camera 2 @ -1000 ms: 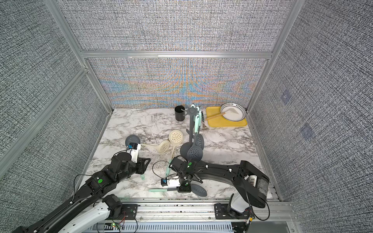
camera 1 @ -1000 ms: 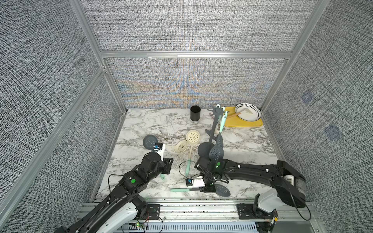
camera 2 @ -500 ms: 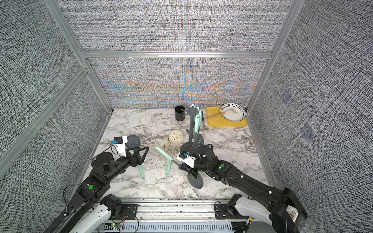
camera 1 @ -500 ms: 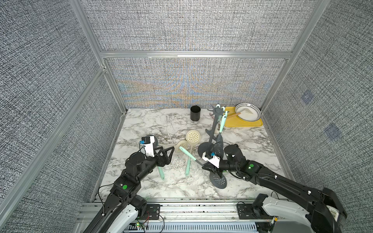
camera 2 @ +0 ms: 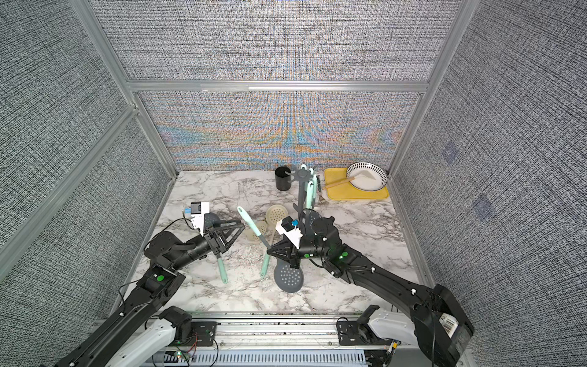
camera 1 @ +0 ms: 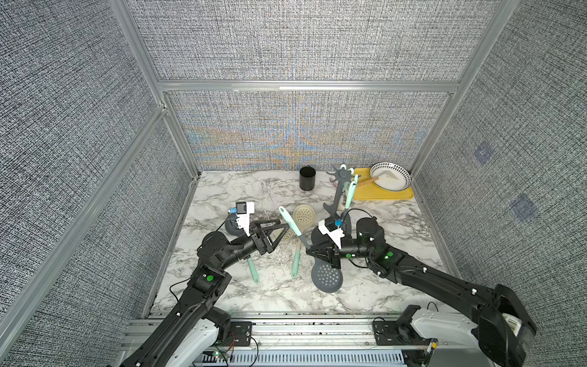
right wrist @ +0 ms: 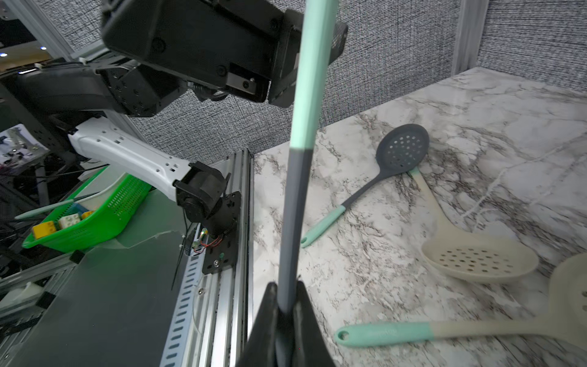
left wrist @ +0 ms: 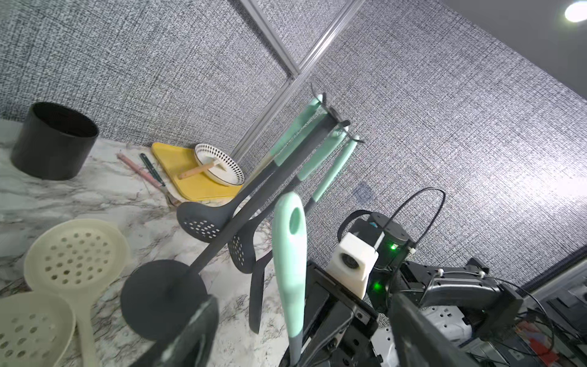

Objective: Hang the skimmer on the kitchen utensil rack
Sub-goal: Pick up the skimmer from the center of the board.

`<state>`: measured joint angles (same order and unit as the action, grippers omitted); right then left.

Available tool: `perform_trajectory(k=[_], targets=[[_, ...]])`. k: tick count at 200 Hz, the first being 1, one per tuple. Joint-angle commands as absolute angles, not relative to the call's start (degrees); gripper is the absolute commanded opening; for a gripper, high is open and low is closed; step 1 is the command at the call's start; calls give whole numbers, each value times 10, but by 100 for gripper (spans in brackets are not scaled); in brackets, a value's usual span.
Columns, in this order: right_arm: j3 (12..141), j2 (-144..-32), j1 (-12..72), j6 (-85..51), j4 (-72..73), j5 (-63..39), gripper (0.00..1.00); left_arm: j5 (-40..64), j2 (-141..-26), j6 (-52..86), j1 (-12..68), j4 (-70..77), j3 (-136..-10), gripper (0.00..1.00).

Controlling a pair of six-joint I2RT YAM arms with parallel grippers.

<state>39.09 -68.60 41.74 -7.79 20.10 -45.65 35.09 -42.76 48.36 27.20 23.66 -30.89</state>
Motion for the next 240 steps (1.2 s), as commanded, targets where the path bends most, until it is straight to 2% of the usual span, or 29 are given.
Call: perform_trajectory(k=[1, 34, 50, 63, 78, 84, 106, 125, 153, 178, 240], targets=[[402, -695, 427, -89, 230, -490, 0, 375, -443, 487, 272, 286, -318, 67], [409, -701, 437, -79, 220, -503, 0, 381, -470, 487, 272, 301, -330, 40], [409, -699, 437, -73, 211, -496, 0, 392, -476, 482, 272, 301, -338, 22], [411, -697, 437, -63, 195, -474, 0, 396, -476, 476, 272, 297, -344, 2], [418, -695, 438, -50, 173, -441, 0, 395, -474, 465, 273, 289, -349, 2], [418, -693, 439, -50, 173, -425, 8, 390, -471, 461, 273, 283, -350, 2], [415, -681, 452, -45, 195, -348, 48, 338, -454, 417, 283, 193, -376, 2], [407, -672, 486, -26, 241, -256, 61, 273, -446, 381, 301, 113, -402, 2], [409, -679, 536, 1, 311, -130, 66, 193, -448, 380, 315, 63, -418, 2], [414, -697, 575, 37, 370, -28, 69, 166, -462, 389, 320, 50, -427, 2], [440, -767, 605, 90, 447, 65, 65, 134, -481, 416, 333, 51, -436, 2]])
